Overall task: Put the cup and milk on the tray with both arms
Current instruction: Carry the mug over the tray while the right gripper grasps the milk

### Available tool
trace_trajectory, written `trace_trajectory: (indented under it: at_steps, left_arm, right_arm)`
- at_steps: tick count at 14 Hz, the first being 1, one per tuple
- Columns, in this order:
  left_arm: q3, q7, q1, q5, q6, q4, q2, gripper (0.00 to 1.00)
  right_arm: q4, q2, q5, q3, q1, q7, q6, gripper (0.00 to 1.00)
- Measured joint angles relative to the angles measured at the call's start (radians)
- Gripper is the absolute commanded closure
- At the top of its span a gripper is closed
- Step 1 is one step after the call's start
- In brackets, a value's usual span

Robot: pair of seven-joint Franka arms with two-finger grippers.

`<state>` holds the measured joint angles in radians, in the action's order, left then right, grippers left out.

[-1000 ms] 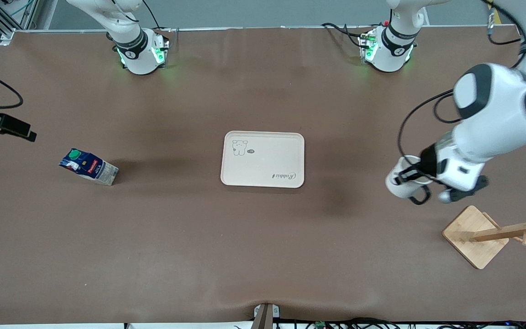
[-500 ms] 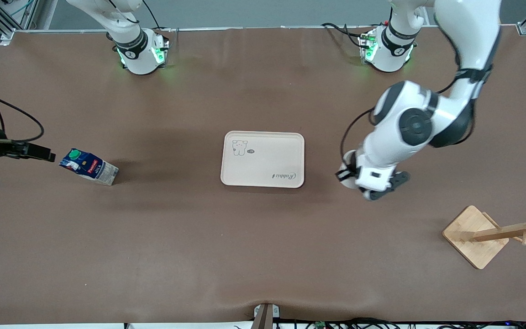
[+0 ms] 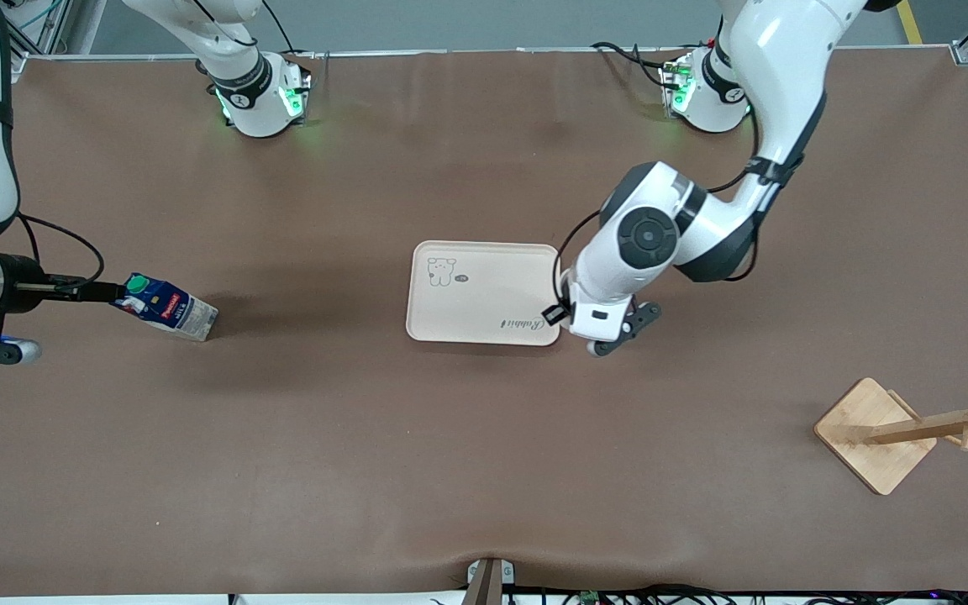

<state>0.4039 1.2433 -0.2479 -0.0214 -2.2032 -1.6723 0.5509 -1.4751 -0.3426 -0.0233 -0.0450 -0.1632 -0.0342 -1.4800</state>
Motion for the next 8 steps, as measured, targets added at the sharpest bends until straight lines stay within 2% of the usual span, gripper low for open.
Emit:
trace_trajectory:
  at_steps: [2, 3, 4, 6, 8]
  left_arm:
    - [-0.001, 0.027, -0.018, 0.000, -0.027, 0.000, 0.035, 1.00]
    - [-0.001, 0.043, -0.024, 0.000, -0.039, 0.002, 0.051, 1.00]
    - [-0.001, 0.070, -0.034, 0.000, -0.046, 0.007, 0.066, 1.00]
    - [-0.001, 0.143, -0.058, 0.000, -0.051, 0.029, 0.096, 1.00]
    - [-0.002, 0.184, -0.074, 0.000, -0.051, 0.048, 0.117, 1.00]
  right_arm:
    - [-0.012, -0.004, 0.000, 0.002, -0.016, -0.014, -0.001, 0.00]
    - [-0.033, -0.004, 0.000, 0.003, -0.027, -0.017, -0.011, 0.08]
    - [-0.062, -0.004, 0.000, 0.004, -0.039, -0.017, -0.019, 0.00]
    - [-0.141, 0.000, 0.000, 0.004, -0.056, -0.017, -0.046, 0.00]
    - [-0.254, 0.034, -0.001, 0.004, -0.059, -0.019, -0.192, 0.00]
